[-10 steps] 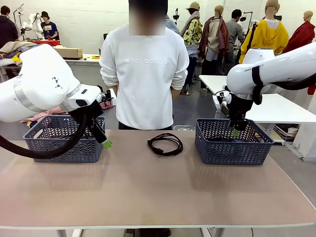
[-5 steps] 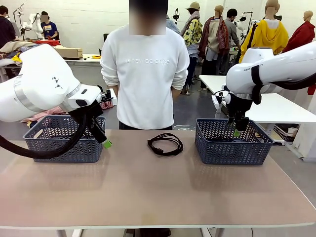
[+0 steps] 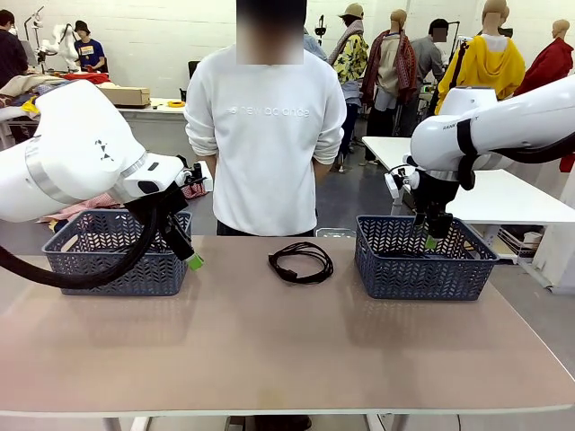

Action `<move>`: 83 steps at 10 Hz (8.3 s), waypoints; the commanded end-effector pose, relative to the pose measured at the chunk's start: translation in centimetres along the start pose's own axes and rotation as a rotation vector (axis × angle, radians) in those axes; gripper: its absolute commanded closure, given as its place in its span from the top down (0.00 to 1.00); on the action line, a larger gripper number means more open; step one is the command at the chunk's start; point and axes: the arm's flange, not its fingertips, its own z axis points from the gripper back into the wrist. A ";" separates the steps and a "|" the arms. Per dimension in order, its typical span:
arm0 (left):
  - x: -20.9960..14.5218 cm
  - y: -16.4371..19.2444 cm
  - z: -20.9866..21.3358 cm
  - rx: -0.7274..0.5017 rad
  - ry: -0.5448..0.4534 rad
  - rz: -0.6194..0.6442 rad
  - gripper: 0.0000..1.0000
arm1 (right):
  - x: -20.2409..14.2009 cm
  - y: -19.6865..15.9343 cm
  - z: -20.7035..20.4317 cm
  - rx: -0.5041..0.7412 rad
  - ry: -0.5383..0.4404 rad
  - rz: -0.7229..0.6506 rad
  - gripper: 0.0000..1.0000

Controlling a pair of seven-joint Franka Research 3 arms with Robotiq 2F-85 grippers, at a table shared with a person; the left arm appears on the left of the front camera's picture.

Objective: Organize the cables according to human instructions.
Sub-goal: Pick up a bundle of cables and place it in the basket indicated by the human.

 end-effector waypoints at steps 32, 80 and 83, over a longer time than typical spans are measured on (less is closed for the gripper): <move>-0.1 0.2 0.3 0.004 -0.003 0.004 1.00 | 7.4 17.1 3.8 0.035 -0.294 -0.379 1.00; 21.8 11.1 -25.3 -0.184 0.421 -1.160 1.00 | 7.4 17.1 3.8 0.035 -0.294 -0.379 1.00; 21.8 12.0 -27.2 -0.147 0.407 -1.144 1.00 | 7.4 17.1 3.8 0.035 -0.294 -0.379 1.00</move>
